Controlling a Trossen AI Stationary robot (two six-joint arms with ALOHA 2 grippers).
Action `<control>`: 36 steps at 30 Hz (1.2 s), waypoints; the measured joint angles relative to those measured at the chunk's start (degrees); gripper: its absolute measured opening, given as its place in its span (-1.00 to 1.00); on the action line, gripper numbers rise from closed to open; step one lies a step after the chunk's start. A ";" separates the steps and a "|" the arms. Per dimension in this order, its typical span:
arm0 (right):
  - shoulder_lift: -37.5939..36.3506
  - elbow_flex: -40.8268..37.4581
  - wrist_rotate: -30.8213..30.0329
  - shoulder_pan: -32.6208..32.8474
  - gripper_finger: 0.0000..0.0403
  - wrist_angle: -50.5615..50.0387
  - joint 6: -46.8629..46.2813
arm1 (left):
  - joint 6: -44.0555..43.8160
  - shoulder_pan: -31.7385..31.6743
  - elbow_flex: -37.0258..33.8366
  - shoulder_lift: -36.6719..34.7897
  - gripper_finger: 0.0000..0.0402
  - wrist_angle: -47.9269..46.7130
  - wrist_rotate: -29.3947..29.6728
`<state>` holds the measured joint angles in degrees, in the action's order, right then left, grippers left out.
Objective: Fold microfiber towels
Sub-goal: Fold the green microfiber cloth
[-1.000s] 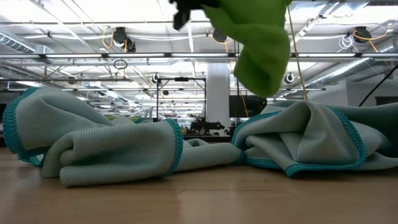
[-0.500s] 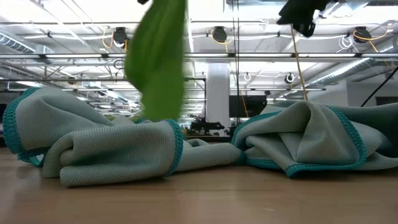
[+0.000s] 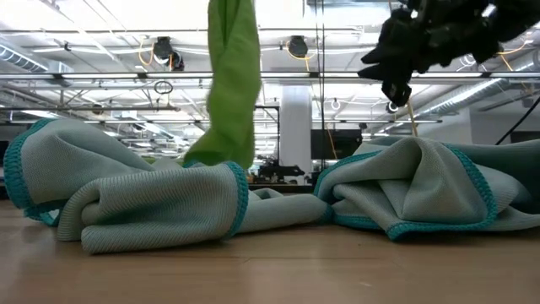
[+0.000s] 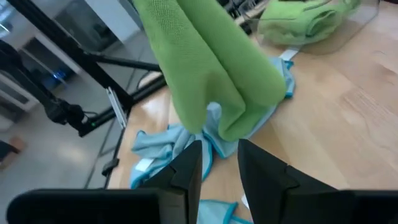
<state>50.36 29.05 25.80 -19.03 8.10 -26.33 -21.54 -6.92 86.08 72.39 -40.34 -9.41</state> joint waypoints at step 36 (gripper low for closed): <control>20.90 8.19 -20.06 19.56 0.34 18.69 -4.26 | -2.02 -0.24 0.02 0.36 -0.96 7.15 3.46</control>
<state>71.26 37.23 5.74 0.53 26.79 -30.59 -23.56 -7.16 86.10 72.75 -33.19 -5.95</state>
